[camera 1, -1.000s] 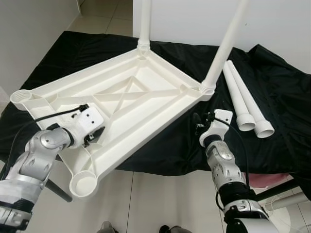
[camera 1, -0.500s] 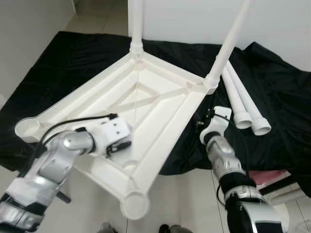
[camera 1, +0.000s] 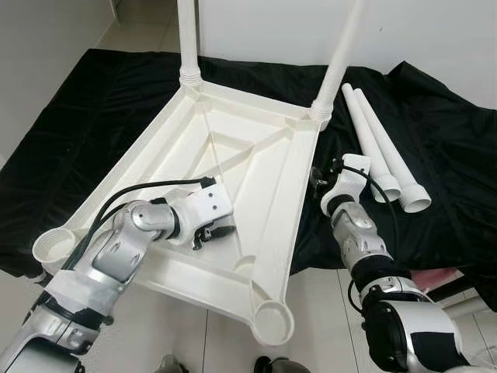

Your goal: Building children table

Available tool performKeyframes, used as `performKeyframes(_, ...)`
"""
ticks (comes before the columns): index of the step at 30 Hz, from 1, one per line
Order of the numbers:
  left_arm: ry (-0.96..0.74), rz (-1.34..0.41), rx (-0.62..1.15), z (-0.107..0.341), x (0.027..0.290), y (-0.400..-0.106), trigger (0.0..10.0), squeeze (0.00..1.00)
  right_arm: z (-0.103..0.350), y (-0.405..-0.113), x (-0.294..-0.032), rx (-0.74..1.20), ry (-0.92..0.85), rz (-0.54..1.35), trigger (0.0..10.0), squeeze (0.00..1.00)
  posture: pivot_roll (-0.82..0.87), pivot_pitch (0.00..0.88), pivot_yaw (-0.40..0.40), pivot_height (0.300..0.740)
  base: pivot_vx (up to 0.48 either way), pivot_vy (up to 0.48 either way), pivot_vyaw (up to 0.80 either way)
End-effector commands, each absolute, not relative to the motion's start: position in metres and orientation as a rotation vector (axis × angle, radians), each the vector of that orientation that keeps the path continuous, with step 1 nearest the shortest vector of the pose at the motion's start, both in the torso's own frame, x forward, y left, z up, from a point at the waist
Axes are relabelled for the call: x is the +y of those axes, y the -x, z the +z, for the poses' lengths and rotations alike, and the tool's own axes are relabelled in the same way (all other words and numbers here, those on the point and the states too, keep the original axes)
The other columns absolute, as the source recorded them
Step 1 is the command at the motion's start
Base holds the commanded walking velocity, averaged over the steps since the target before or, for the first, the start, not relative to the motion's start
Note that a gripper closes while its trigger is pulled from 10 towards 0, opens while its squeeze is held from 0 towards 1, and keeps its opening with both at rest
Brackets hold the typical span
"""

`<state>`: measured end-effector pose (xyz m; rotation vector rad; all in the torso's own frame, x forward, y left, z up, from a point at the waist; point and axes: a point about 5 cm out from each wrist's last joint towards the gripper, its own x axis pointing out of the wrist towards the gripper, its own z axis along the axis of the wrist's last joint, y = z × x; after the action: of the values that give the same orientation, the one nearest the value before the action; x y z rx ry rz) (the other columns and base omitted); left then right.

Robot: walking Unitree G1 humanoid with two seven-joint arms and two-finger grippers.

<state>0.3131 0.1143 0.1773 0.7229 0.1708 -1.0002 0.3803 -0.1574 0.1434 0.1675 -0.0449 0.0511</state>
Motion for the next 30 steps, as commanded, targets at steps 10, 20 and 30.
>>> performKeyframes(10, -0.618, -0.765, -0.039, 0.219, 0.15, -0.328, 10.0, 0.0, 0.137, -0.363, -0.169, -0.154, -0.149, 0.048, 10.0, 0.0, 0.05, 0.117, -0.061, 0.74, 0.0, 0.0, 0.0)
performKeyframes(20, -0.499, -0.799, -0.184, 0.223, 0.157, -0.318, 10.0, 0.0, 0.147, -0.336, -0.189, -0.299, -0.156, 0.006, 10.0, 0.0, 0.03, 0.123, -0.062, 0.74, 0.0, 0.0, 0.0)
performKeyframes(30, -0.514, -1.098, -0.193, 0.195, 0.136, -0.284, 10.0, 0.0, 0.143, -0.323, -0.202, -0.284, -0.12, -0.013, 10.0, 0.0, 0.03, 0.127, -0.065, 0.74, 0.0, 0.0, 0.0)
